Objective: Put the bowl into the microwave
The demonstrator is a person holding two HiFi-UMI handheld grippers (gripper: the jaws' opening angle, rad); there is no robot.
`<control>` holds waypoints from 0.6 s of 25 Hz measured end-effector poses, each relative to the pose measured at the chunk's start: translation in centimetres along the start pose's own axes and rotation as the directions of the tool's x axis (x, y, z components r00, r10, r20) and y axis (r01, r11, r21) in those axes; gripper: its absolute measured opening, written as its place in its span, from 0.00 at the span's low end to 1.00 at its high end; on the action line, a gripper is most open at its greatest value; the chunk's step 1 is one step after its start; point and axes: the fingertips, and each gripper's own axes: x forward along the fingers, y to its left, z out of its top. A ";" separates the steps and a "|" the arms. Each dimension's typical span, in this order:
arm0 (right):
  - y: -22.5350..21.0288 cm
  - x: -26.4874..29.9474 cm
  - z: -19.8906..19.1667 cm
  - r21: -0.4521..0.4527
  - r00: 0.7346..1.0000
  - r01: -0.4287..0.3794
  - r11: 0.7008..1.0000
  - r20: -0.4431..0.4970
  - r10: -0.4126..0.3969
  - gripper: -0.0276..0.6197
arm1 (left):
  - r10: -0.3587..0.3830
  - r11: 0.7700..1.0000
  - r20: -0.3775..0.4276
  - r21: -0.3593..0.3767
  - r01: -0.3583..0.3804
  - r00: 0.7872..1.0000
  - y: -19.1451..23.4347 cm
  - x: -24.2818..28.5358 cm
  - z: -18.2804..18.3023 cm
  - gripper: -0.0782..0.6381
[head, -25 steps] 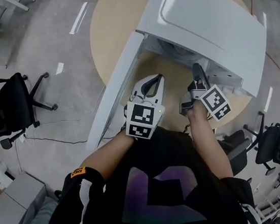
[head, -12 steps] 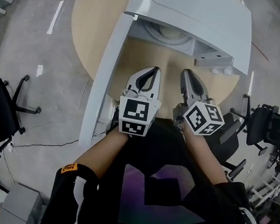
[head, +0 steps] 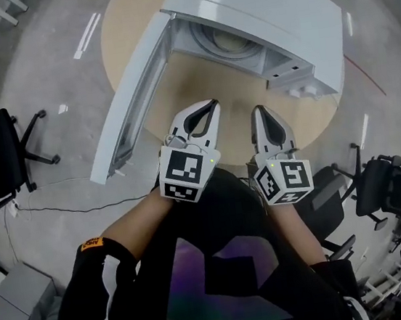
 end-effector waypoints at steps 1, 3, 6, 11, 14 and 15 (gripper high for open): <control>-0.2 -0.8 -0.1 -0.005 1.000 -0.010 1.000 0.005 0.010 0.07 | 0.009 1.000 0.002 0.010 -0.009 1.000 -0.9 -0.3 -0.2 0.17; -0.9 -2.4 -0.6 -0.001 1.000 -0.027 1.000 0.011 0.027 0.07 | 0.024 0.999 0.005 0.030 -0.024 1.000 -2.9 -0.9 -0.5 0.17; -2.1 -4.9 -1.7 0.017 0.999 -0.045 0.999 0.017 0.044 0.07 | 0.050 0.997 -0.002 0.054 -0.050 0.999 -5.7 -1.8 -1.5 0.17; -2.3 -8.2 -2.5 0.001 0.996 -0.085 0.996 0.036 0.085 0.07 | 0.127 0.990 -0.013 0.064 -0.126 0.992 -8.2 -4.2 -3.5 0.17; -1.4 -10.2 -2.9 -0.015 0.991 -0.122 0.992 0.055 0.123 0.07 | 0.175 0.982 -0.006 0.072 -0.175 0.984 -9.4 -6.1 -4.2 0.17; -1.1 -10.8 -3.0 -0.018 0.989 -0.133 0.991 0.060 0.134 0.07 | 0.186 0.980 -0.002 0.075 -0.185 0.983 -9.9 -6.7 -4.4 0.17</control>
